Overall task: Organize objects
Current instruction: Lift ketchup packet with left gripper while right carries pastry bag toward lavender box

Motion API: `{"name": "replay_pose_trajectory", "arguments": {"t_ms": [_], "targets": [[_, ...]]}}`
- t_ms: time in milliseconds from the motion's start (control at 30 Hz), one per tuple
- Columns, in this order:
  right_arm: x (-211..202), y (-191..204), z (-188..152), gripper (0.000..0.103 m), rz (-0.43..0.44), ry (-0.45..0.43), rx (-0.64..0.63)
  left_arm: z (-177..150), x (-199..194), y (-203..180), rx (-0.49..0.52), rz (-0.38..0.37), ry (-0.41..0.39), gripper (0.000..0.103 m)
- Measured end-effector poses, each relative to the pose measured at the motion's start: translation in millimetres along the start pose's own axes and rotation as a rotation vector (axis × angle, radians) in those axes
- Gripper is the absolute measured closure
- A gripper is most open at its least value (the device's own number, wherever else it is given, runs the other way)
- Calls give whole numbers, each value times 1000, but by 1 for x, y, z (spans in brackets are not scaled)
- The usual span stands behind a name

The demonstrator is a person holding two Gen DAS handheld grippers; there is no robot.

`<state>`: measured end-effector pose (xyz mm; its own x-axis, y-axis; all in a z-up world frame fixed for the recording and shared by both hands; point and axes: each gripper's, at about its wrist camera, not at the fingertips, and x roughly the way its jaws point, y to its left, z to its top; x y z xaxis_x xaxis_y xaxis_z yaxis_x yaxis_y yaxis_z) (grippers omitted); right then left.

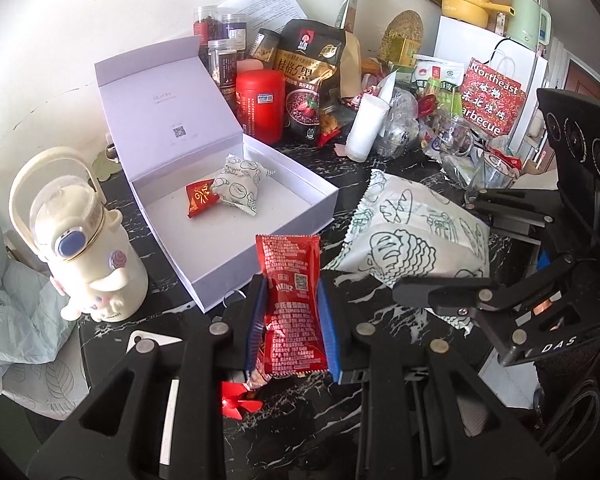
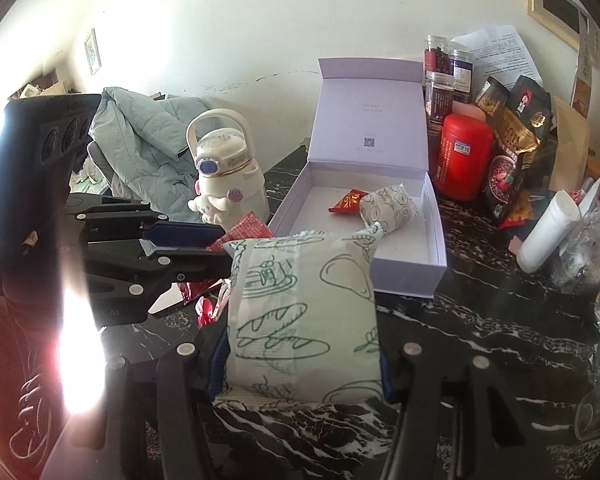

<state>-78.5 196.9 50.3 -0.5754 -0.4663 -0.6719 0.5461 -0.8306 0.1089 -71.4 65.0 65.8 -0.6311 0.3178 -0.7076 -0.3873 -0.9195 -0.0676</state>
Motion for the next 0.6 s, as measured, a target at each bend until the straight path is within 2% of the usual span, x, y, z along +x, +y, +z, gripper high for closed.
{"name": "replay_pose_trajectory", "arguments": {"t_ms": [600], "targets": [[45, -35, 30, 46, 15, 25, 8, 35, 48, 28, -8, 0, 45, 79]]}}
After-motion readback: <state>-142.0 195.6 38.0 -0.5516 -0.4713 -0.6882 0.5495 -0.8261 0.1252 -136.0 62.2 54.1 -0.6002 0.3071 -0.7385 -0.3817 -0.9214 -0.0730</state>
